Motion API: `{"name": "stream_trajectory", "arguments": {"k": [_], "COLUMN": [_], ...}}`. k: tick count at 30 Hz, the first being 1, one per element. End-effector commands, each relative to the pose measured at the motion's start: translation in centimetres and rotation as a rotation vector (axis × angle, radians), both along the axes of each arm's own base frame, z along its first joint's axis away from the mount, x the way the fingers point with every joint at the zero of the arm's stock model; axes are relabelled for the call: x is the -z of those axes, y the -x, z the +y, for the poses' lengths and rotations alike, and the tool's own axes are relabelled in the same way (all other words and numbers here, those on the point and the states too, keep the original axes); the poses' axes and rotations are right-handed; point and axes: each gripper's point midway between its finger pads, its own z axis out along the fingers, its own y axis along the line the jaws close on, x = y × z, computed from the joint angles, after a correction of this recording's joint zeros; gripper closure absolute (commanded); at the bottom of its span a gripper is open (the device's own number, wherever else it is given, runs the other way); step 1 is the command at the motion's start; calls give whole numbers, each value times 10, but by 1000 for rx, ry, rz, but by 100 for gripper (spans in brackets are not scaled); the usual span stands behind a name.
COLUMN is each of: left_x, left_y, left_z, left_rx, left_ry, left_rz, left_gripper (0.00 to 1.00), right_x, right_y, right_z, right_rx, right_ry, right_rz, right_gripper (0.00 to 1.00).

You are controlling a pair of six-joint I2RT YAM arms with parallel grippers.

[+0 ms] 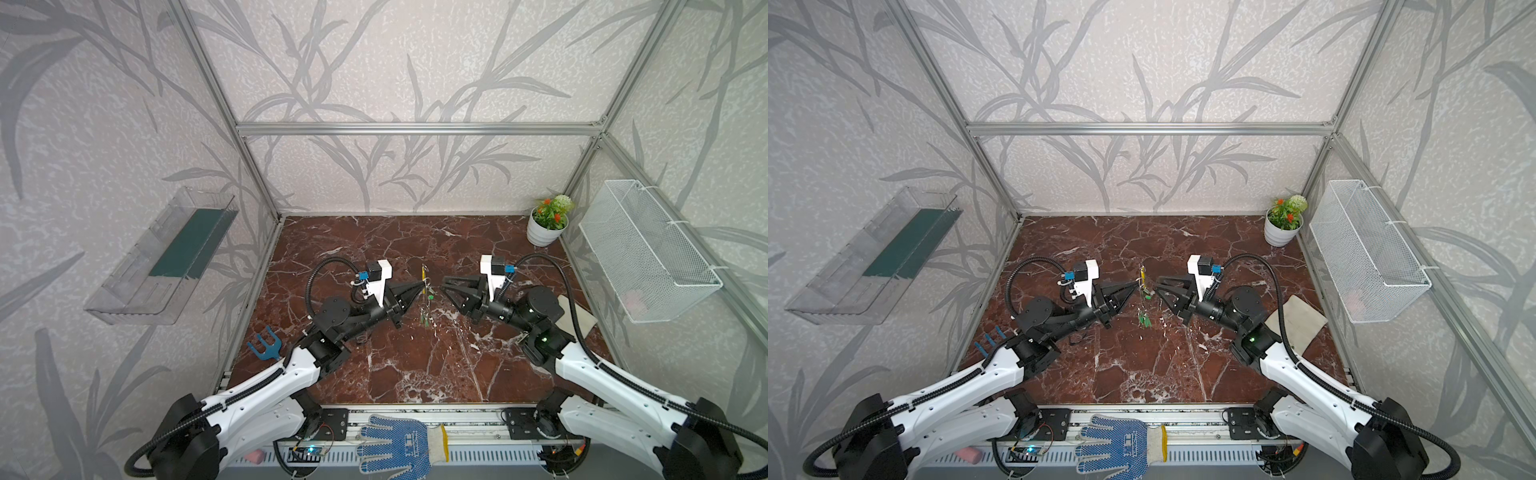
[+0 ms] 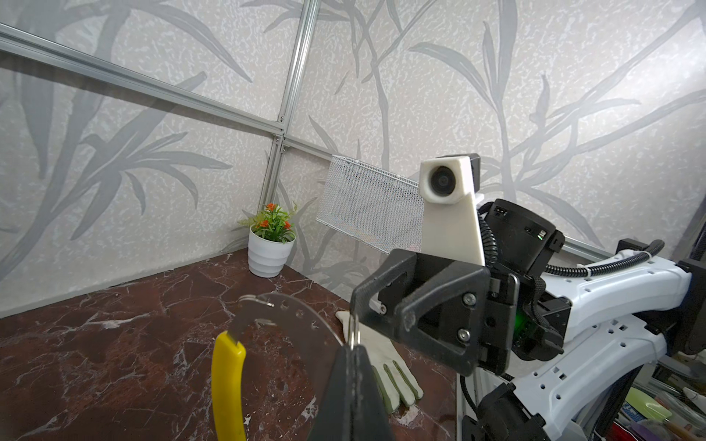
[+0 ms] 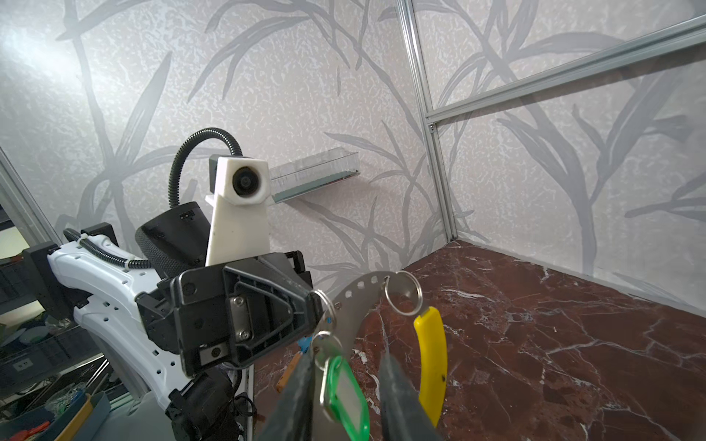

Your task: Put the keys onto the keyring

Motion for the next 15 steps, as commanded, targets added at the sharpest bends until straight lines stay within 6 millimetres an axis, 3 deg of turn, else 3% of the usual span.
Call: {"name": "stream_trajectory", "arguments": {"k": [1, 8, 15], "left_x": [-23, -24, -24], "left_y": [12, 14, 13], "left_z": [5, 6, 6], "left_rx": [27, 28, 20], "left_ry": [59, 52, 54], "left_rz": [-61, -63, -63], "left_gripper": [100, 100, 100], "right_x": [-36, -35, -30], "right_y": [5, 2, 4], "right_z": [5, 19, 16], "right_rx": [-81, -163, -164], "right_ry": [-117, -132, -149], "right_rz": [-11, 15, 28], "right_gripper": [73, 76, 76]}}
